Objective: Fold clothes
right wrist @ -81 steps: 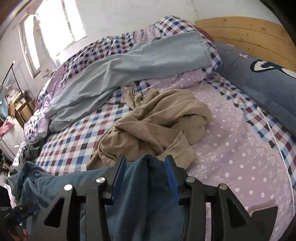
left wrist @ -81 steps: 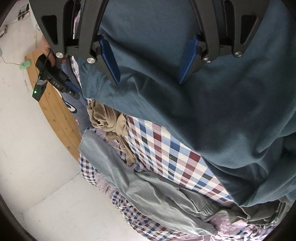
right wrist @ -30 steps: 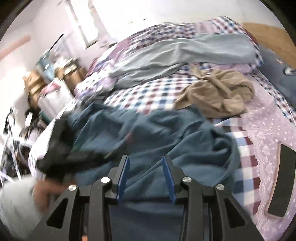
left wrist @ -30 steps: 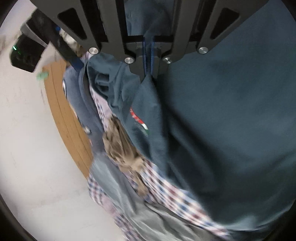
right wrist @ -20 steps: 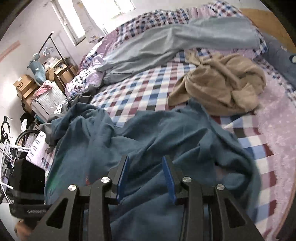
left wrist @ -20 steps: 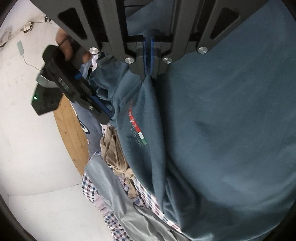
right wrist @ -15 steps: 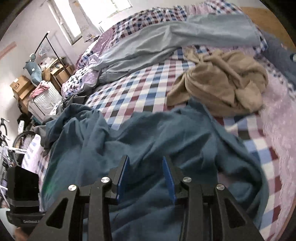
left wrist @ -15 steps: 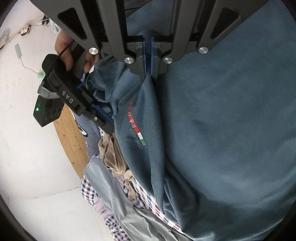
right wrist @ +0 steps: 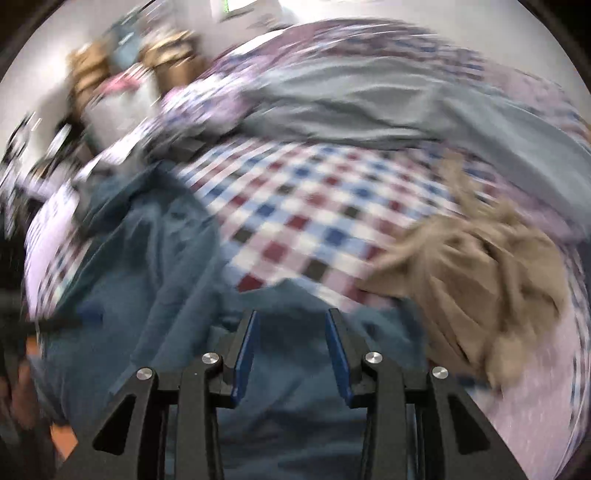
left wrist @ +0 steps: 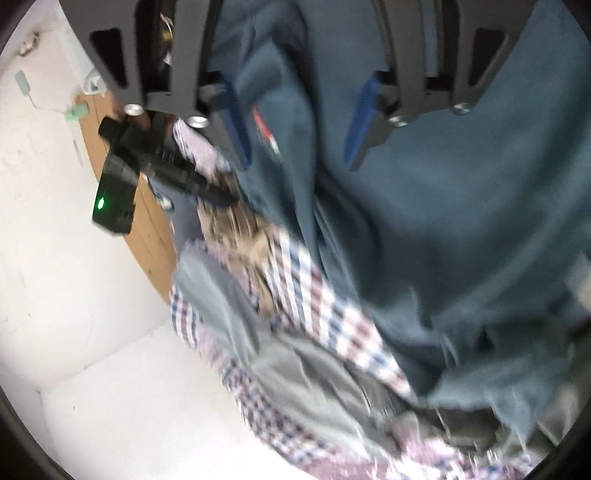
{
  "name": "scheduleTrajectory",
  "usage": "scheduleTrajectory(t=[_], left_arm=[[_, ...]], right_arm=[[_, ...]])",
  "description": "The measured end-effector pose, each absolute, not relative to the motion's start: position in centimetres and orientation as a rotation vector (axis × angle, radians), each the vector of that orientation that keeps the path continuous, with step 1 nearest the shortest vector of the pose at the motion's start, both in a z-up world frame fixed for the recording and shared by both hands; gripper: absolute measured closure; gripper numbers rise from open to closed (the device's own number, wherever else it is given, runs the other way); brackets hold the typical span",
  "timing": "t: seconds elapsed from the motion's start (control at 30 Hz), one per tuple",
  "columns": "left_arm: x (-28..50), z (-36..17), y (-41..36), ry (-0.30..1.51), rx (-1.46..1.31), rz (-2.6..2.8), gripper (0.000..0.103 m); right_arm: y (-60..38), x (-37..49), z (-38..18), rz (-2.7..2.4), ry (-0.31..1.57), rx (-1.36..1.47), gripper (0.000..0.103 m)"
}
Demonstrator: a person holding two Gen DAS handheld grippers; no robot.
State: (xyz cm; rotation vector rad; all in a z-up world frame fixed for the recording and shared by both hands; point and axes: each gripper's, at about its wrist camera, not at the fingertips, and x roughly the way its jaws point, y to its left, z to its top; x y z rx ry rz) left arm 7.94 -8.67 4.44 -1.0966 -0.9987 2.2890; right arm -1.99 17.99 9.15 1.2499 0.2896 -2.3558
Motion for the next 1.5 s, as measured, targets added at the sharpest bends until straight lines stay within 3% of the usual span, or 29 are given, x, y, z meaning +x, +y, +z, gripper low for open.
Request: scheduleTrajectory(t=[0.13,0.3,0.63,0.9,0.93,1.13,1.5], left_arm=[[6.5,4.2,-10.9,-1.067,-1.051,2.376,0.033],[5.1,3.4,-11.4,-1.098,-1.075,2.400,0.033],[2.5,4.2,-9.7,-1.005,-1.059,2.374,0.033],[1.3,3.2,-8.7,-1.003,-1.118,2.346,0.033],[1.2,3.0,-8.6,-0.995,-1.124,2.349,0.033],[0.8,2.3,-8.8,-1.005,-1.152,2.351,0.033],[0.7,2.6,-9.9,-1.052,-1.121,2.365,0.033]], right_arm=[[15.0,-3.9,7.6,-2.183,0.525,1.278,0.063],[14.3,-6.7,5.6,-2.023,0.628,1.396,0.062],[16.1,-10.2,4.7,-1.835,0.640,1.529,0.054],[15.5,-11.3,2.6,-1.762,0.638,1.564,0.054],[15.5,-11.2,2.6,-1.765,0.639,1.556,0.054],[15.8,-9.7,3.9,-1.823,0.716,1.446,0.095],[15.2,-10.4,10.7,-2.186,0.878,1.237,0.098]])
